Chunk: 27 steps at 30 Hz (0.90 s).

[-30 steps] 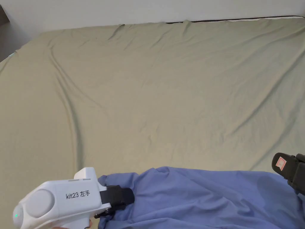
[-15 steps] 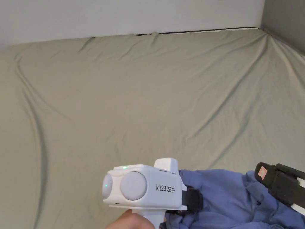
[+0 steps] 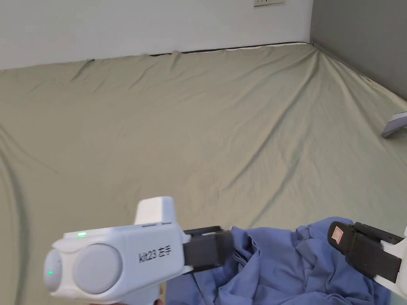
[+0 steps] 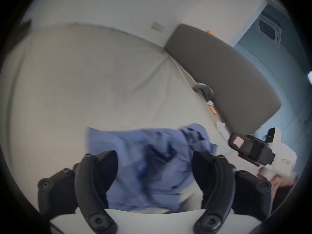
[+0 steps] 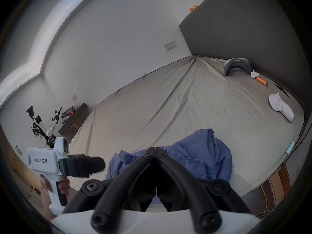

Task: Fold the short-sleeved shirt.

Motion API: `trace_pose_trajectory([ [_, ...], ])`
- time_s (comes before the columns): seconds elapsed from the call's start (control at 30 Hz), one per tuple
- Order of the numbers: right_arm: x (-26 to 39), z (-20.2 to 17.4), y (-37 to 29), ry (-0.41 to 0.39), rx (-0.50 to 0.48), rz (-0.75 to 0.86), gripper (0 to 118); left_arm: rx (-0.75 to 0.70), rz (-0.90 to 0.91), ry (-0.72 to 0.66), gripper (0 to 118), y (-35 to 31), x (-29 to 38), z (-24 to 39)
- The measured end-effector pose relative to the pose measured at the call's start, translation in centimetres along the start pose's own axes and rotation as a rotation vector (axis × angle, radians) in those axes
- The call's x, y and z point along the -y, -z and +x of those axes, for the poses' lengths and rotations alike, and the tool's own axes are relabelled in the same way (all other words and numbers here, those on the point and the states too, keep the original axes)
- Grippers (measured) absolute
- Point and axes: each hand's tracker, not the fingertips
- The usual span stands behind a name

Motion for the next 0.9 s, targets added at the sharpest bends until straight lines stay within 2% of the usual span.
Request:
trace_pose_trajectory([
  [0.03, 0.0, 0.0, 0.1, 0.000, -0.002, -0.003, 0, -0.079, 0.016, 0.052, 75, -0.5, 0.1, -0.1],
  [0.1, 0.1, -0.2, 0.2, -0.005, -0.006, -0.010, 0, -0.205, 0.020, 0.132, 19, -0.4, 0.5, -0.1],
  [0.13, 0.2, -0.2, 0.3, -0.007, -0.008, -0.011, 0, -0.259, -0.001, 0.175, 7, 0.0, 0.8, 0.0],
  [0.3, 0.3, -0.5, 0.3, -0.016, -0.017, -0.026, 0, -0.244, -0.083, 0.337, 7, 3.1, 2.5, 2.3],
  [0.47, 0.5, -0.3, -0.2, -0.026, -0.005, -0.038, 0, -0.118, -0.180, 0.405, 7, 8.0, 3.8, 6.0],
  [0.57, 0.6, 0.0, -0.5, -0.023, 0.007, -0.043, 0, -0.066, -0.228, 0.494, 7, 10.2, 5.4, 8.4],
  [0.67, 0.6, 0.2, -0.5, -0.019, 0.024, -0.048, 0, -0.153, -0.222, 0.605, 7, 11.4, 6.8, 10.2],
  [0.7, 0.6, 0.3, -0.4, -0.018, 0.029, -0.050, 0, -0.142, -0.209, 0.640, 7, 11.4, 6.9, 10.3],
  [0.77, 0.7, 0.4, -0.1, -0.017, 0.032, -0.054, 0, -0.103, -0.227, 0.568, 7, 10.9, 6.0, 9.3],
  [0.87, 0.8, 0.3, 0.1, -0.016, 0.030, -0.063, 0, 0.088, -0.248, 0.258, 7, 9.1, 3.3, 5.2],
  [0.9, 0.8, 0.2, 0.1, -0.019, 0.029, -0.064, 0, 0.169, -0.219, 0.109, 7, 8.0, 2.6, 3.2],
])
